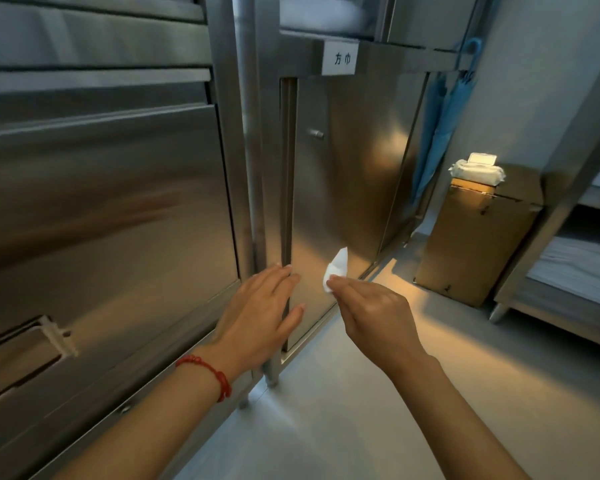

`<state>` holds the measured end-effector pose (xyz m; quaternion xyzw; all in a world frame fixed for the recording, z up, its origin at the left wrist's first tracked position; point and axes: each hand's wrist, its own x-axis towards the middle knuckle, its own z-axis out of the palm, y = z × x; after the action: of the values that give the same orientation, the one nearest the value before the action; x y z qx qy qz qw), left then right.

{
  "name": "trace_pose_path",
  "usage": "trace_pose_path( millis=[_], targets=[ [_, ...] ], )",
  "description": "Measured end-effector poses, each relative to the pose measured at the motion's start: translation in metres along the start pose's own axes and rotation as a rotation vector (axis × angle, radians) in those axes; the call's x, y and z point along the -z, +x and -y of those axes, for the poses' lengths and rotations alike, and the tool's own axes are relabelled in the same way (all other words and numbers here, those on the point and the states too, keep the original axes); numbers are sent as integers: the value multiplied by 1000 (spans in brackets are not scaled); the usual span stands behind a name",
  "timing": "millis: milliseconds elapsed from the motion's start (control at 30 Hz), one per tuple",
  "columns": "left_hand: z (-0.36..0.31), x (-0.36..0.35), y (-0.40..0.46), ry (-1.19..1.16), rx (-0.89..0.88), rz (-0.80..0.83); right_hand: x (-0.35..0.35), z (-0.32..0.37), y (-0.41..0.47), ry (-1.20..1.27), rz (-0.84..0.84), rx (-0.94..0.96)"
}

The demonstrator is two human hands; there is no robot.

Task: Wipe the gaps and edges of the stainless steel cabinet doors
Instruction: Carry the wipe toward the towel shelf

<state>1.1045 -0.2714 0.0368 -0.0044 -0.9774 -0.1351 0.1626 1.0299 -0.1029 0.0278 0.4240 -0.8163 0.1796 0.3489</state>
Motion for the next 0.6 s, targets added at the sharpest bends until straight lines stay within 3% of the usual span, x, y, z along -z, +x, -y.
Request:
trace_pose_path(
  millis=[600],
  targets=[
    [-149,193,97,73,-133,-11,233,-58,142,-23,-70,-6]
  ],
)
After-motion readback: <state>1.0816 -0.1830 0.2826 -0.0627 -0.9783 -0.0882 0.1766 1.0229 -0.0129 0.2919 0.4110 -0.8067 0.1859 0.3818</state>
